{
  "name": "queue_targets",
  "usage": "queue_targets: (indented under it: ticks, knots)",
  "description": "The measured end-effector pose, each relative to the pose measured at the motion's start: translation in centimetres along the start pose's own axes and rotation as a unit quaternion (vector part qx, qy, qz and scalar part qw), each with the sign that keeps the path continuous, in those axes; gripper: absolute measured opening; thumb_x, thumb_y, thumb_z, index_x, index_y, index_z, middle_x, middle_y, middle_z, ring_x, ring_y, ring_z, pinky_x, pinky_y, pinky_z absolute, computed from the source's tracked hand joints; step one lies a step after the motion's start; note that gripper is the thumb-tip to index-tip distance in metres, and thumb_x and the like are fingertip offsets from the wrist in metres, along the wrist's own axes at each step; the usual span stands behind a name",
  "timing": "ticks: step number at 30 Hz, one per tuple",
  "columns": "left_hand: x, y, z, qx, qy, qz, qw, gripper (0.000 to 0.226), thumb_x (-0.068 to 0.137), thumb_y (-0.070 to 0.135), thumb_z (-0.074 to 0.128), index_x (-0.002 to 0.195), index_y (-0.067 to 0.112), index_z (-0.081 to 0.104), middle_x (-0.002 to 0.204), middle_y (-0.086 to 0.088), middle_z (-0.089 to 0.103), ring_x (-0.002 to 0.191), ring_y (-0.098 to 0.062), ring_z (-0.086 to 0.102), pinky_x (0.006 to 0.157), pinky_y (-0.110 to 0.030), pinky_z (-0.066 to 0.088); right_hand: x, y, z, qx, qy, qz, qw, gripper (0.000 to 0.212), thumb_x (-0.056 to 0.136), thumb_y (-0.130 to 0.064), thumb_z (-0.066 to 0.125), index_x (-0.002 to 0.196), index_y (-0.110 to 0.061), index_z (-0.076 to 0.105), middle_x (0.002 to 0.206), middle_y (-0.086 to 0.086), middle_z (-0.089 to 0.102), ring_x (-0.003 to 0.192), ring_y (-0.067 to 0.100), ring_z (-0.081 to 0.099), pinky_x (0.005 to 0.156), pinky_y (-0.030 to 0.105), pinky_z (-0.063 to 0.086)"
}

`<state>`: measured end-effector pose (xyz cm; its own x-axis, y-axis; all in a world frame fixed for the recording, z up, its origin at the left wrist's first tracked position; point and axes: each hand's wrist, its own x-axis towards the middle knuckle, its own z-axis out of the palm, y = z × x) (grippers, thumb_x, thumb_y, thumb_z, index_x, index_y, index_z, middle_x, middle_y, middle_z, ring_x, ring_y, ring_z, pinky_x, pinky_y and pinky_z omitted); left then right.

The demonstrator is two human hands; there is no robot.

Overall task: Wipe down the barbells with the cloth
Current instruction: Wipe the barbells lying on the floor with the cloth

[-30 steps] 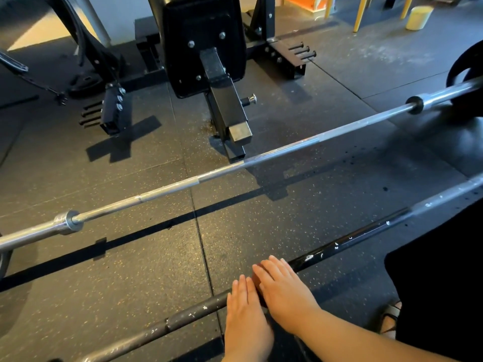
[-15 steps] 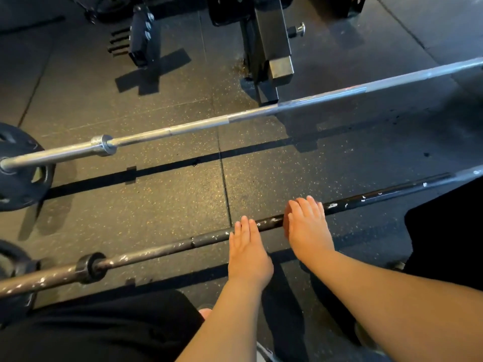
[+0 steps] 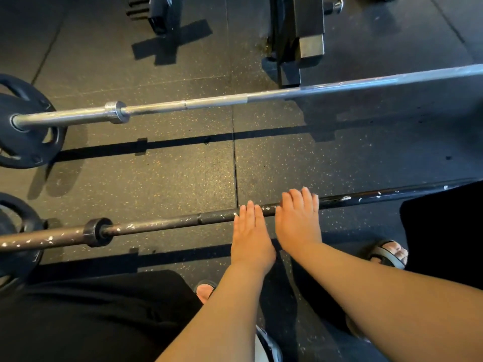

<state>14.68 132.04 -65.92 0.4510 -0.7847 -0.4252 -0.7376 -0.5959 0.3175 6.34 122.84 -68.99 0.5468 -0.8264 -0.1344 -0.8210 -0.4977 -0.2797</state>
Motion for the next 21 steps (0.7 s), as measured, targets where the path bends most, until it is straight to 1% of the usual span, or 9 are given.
queue_targets:
  ticks: [3,5,6,8,11,13,17,19,21]
  knots:
    - [0.2,0.1,0.5,0.001,0.027,-0.003,1.000,0.084,0.099,0.013,0.050,0.161,0.006,-0.006,0.169,-0.012,-0.015,0.156,-0.027,-0.017,0.126,-0.040,-0.011,0.6,-0.3,0.1,-0.010,-0.037,-0.127,0.991,0.043,0.108,-0.033,0.034,0.144,-0.014,0.049,0.146,0.008,0.050,0.145,0.031,0.036,0.125,0.048,0.013]
    - [0.2,0.1,0.9,0.001,0.030,-0.003,1.000,0.090,0.097,0.009,0.054,0.160,0.007,-0.010,0.168,-0.011,-0.019,0.155,-0.027,-0.020,0.126,-0.040,-0.011,1.4,1.8,-0.8,-0.019,-0.046,-0.158,0.986,0.041,0.106,-0.034,0.035,0.140,-0.018,0.050,0.137,0.003,0.054,0.136,0.024,0.044,0.126,0.046,0.016]
    - [0.2,0.1,1.1,-0.003,0.030,-0.003,1.000,0.091,0.096,0.008,0.054,0.160,0.008,-0.011,0.168,-0.010,-0.021,0.154,-0.026,-0.022,0.126,-0.040,-0.011,1.5,3.1,-1.1,-0.033,-0.038,-0.144,0.988,0.039,0.104,-0.035,0.034,0.136,-0.020,0.051,0.133,0.000,0.054,0.132,0.023,0.046,0.126,0.047,0.017]
    - [0.3,0.3,1.2,-0.009,0.031,-0.006,0.999,0.092,0.097,0.007,0.053,0.160,0.009,-0.013,0.167,-0.009,-0.024,0.154,-0.025,-0.024,0.126,-0.040,-0.011,1.3,5.2,-1.7,-0.036,-0.002,-0.054,0.998,0.034,0.104,-0.034,0.033,0.128,-0.022,0.053,0.127,-0.001,0.055,0.129,0.022,0.047,0.125,0.051,0.018]
    - [0.8,0.9,1.0,-0.011,0.026,-0.012,1.000,0.091,0.097,0.009,0.054,0.160,0.007,-0.012,0.167,-0.010,-0.023,0.154,-0.026,-0.023,0.126,-0.040,-0.012,0.9,4.3,-1.4,-0.017,0.038,0.033,0.999,0.035,0.107,-0.031,0.033,0.129,-0.015,0.054,0.133,0.005,0.054,0.137,0.030,0.041,0.124,0.055,0.020]
    - [1.0,1.2,0.9,-0.012,0.026,-0.018,0.999,0.090,0.097,0.010,0.053,0.160,0.006,-0.011,0.168,-0.011,-0.020,0.154,-0.026,-0.022,0.126,-0.039,-0.012,0.7,2.3,-0.5,-0.028,0.021,-0.010,0.999,0.036,0.107,-0.030,0.036,0.133,-0.014,0.054,0.139,0.008,0.052,0.141,0.033,0.038,0.123,0.057,0.020]
    - [1.1,1.3,0.9,-0.006,0.034,-0.024,0.999,0.082,0.099,0.009,0.049,0.161,0.005,-0.006,0.169,-0.012,-0.014,0.155,-0.027,-0.018,0.127,-0.040,-0.008,0.7,1.4,-0.3,-0.028,-0.040,-0.162,0.986,0.046,0.106,-0.034,0.036,0.146,-0.014,0.046,0.146,0.008,0.049,0.141,0.032,0.040,0.125,0.051,0.021]
    - [1.2,1.5,0.9,-0.003,0.032,-0.026,0.999,0.088,0.097,0.007,0.053,0.160,0.005,-0.007,0.169,-0.013,-0.015,0.155,-0.028,-0.019,0.127,-0.041,-0.008,1.4,2.6,-1.5,-0.034,-0.052,-0.190,0.980,0.043,0.105,-0.037,0.034,0.140,-0.018,0.050,0.136,0.003,0.055,0.132,0.026,0.048,0.123,0.048,0.025]
    - [1.2,1.6,1.1,-0.005,0.029,-0.028,0.999,0.091,0.095,0.007,0.055,0.160,0.005,-0.010,0.168,-0.012,-0.018,0.155,-0.028,-0.020,0.126,-0.041,-0.009,1.8,4.7,-2.4,-0.042,-0.024,-0.142,0.989,0.030,0.103,-0.037,0.037,0.122,-0.025,0.057,0.119,-0.004,0.059,0.120,0.020,0.054,0.121,0.048,0.027]
